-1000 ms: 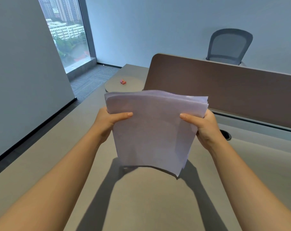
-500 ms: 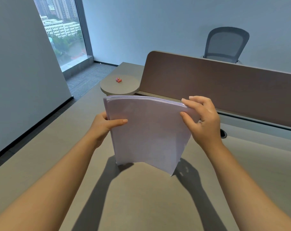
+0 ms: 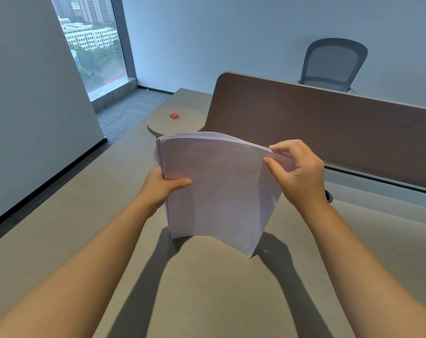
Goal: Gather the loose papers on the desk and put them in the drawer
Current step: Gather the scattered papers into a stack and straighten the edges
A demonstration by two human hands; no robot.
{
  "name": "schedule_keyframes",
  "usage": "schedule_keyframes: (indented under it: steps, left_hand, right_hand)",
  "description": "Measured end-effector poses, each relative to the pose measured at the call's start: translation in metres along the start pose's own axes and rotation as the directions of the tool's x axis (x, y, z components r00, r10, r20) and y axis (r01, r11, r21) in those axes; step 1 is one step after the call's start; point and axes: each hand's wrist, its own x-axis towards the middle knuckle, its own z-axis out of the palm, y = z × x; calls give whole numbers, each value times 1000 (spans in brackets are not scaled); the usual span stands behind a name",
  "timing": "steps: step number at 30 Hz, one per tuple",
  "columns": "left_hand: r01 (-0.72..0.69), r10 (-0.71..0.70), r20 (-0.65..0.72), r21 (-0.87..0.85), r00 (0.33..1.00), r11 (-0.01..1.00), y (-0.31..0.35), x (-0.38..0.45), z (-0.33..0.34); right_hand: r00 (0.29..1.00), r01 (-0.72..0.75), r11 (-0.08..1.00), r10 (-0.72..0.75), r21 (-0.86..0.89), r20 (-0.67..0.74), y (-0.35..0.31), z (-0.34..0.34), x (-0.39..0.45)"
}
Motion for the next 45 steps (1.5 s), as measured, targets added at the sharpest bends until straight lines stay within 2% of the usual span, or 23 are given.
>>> schedule_keyframes:
  steps: [2,5,7,8,9,11,12,14,17,19,20,21,23,24,26,28,31,35,40,43,45]
  left_hand:
    - [-13,21,-92,81,996,997,5,0,4]
    - [-113,174,-183,303,967,946,19,1,9]
    - [-228,325,-151,450,934,863,31,0,8]
    - [-294,397,-90,528,914,797,37,-1,8]
    - [-357,456,-12,604,890,712,43,-2,8]
    - [-432,509,125,718,852,546,50,-2,10]
    - [-430,505,145,744,851,512,51,-2,11]
    - [-353,466,59,738,883,575,47,-4,11]
    - [-67,312,-259,663,914,746,27,-6,-7]
    - [99,136,-449,462,883,881,7,-7,-28]
    - [149,15,-483,299,875,943,-3,-8,-37]
    - [172,-109,-461,95,881,980,-14,-8,-44]
    - [190,-272,-294,-279,916,941,-30,-9,-52]
    - [202,-287,-216,-347,933,916,-35,-10,-53]
    - [192,-261,-203,-305,944,933,-38,-11,-55]
    - [146,-218,-267,-266,939,953,-35,-9,-55]
    - [5,-91,-289,-285,953,959,-22,-13,-50]
    - [-143,73,-284,-235,956,961,-18,-15,-45]
    - [-30,-5,-177,-194,984,981,-51,-15,-50]
    - [5,-27,-165,-132,986,991,-68,-13,-47]
    - [-3,-13,-171,-90,985,996,-68,-11,-44]
  right_hand:
    - [992,-92,995,94,-30,85,-7,-4,7]
    - [946,-164,965,212,-202,244,-12,-10,22]
    - [904,-131,937,246,-324,348,-15,-10,29]
    - [877,-137,936,267,-324,399,-18,-8,30]
    - [846,-175,946,286,-273,450,-21,-5,30]
    - [798,-285,957,272,-61,537,-26,4,26]
    - [793,-324,945,255,29,554,-27,9,22]
    - [801,-405,906,286,126,526,-24,16,14]
    - [807,-526,821,400,221,434,-10,14,4]
    - [770,-611,739,473,282,429,3,10,-4]
    - [744,-653,693,510,306,432,9,9,-8]
    - [717,-689,645,545,329,434,13,9,-12]
    - [668,-743,566,594,357,448,13,10,-20]
    - [649,-760,538,609,364,455,10,11,-23]
    - [626,-780,496,629,382,461,8,16,-28]
    - [620,-785,495,644,374,449,4,20,-32]
    - [653,-757,529,639,383,407,-2,28,-34]
    - [649,-748,463,660,475,379,-7,33,-37]
    - [593,-797,438,694,414,407,6,39,-60]
    - [531,-840,375,717,392,452,15,44,-73]
    - [514,-849,355,728,391,454,17,48,-74]
